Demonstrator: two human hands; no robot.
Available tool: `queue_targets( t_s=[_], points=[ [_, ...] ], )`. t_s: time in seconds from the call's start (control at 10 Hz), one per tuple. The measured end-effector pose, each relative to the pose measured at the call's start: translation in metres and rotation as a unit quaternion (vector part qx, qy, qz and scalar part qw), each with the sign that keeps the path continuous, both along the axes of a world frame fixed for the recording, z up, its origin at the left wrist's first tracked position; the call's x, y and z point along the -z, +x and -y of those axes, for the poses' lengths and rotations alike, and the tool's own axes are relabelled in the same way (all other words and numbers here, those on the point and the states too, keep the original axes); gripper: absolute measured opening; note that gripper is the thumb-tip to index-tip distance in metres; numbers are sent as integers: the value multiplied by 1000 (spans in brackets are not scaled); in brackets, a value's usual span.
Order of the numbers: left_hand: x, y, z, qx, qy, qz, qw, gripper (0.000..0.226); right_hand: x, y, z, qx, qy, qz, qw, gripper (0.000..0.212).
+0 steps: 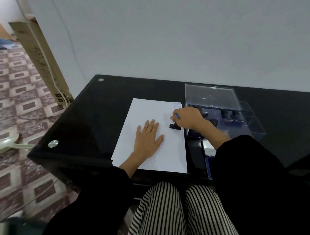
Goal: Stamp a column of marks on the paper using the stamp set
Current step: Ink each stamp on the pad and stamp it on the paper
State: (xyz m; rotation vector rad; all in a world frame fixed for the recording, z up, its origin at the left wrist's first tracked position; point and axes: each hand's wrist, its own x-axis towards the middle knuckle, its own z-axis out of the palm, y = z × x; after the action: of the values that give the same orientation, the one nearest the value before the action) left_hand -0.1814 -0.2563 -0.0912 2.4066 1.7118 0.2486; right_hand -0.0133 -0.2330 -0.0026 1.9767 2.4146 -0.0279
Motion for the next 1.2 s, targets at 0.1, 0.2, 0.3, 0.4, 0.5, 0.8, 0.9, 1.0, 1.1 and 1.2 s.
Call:
queue_targets(
  t_s=[0.1, 0.2, 0.3, 0.4, 0.5, 0.8, 0.9, 1.0, 1.1, 1.2],
  points=[
    [1, 0, 1, 2, 2, 2, 1000, 59, 3, 0, 1, -4, 15, 13, 1000, 36],
    [1, 0, 2, 2, 4, 3, 1000, 59, 4, 0, 1, 0, 20, 16, 1000, 36],
    [2, 0, 2, 1, 9, -8, 1000, 59, 5, 0, 2, 7, 13, 17, 1000, 37],
    [3, 1, 1, 0, 9, -13, 1000, 59, 8, -2, 5, 11, 14, 19, 1000, 37],
    [3, 1, 1, -1, 9, -15, 1000, 59, 13, -4, 6, 15, 25, 16, 999, 37],
    [4, 2, 2, -4, 18, -9, 1000, 59, 28, -9, 17, 11, 68, -16, 997, 27],
    [4, 2, 2, -4, 22, -8, 1000, 59, 31, -10, 20, 13, 84, -14, 996, 26],
    [4, 2, 1, -3, 21, -8, 1000, 59, 34, -11, 20, 17, 96, -14, 995, 26],
    [5, 2, 2, -3, 20, -8, 1000, 59, 36, -10, 19, 18, 102, -18, 994, 26],
    [5, 1, 2, -2, 21, -6, 1000, 59, 38, -10, 16, 20, 99, -27, 994, 26]
  ],
)
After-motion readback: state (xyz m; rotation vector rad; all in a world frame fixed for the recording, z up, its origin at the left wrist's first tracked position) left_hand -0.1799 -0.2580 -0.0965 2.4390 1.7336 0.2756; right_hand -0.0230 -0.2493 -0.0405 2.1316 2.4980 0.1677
